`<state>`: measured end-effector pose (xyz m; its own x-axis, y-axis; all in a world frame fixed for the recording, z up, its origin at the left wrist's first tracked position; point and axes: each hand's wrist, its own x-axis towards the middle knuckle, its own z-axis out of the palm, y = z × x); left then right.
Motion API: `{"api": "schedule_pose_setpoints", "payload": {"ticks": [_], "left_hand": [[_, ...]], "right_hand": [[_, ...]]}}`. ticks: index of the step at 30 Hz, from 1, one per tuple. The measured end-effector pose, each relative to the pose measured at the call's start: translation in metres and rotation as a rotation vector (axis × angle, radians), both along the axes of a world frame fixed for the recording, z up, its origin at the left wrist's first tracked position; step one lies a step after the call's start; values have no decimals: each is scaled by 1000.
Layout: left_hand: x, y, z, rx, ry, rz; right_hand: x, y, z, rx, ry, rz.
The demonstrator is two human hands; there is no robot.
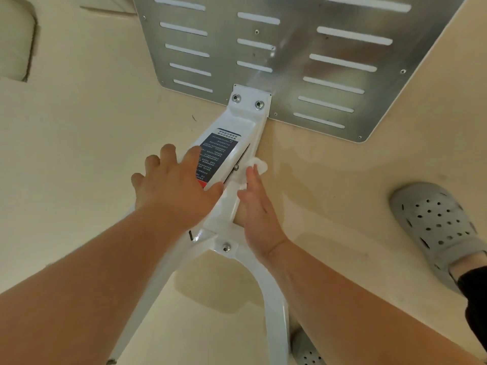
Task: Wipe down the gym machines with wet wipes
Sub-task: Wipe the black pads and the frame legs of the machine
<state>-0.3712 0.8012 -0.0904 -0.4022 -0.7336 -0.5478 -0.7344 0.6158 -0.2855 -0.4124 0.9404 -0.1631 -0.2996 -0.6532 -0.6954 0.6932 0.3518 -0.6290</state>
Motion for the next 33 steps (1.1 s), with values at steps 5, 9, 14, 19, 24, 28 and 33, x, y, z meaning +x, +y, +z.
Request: {"api": "schedule_pose_setpoints", "payload": {"ticks": [5, 9, 14, 19, 24, 28, 33], "left_hand": [[-23, 0, -40, 39, -72, -38], [-20, -1, -51, 25, -67, -60], [-20, -5, -54, 26, -68, -80], [-23, -4, -57, 57, -57, -86], [-23, -6, -54, 57, -50, -80], [-26, -6, -54, 56, -44, -80], [-23, -8, -54, 53, -47, -91]], "right_hand": [[-16, -8, -41, -41, 23, 8], [-18, -33, -60, -172, 17, -10], [-52, -70, -88, -17, -38, -58], [-64, -71, -98, -1, -16, -99], [-30, -52, -80, -131, -33, -78], [-47, -75, -109, -19, 0, -59], [-94, -111, -140, 99, -35, -126]]}}
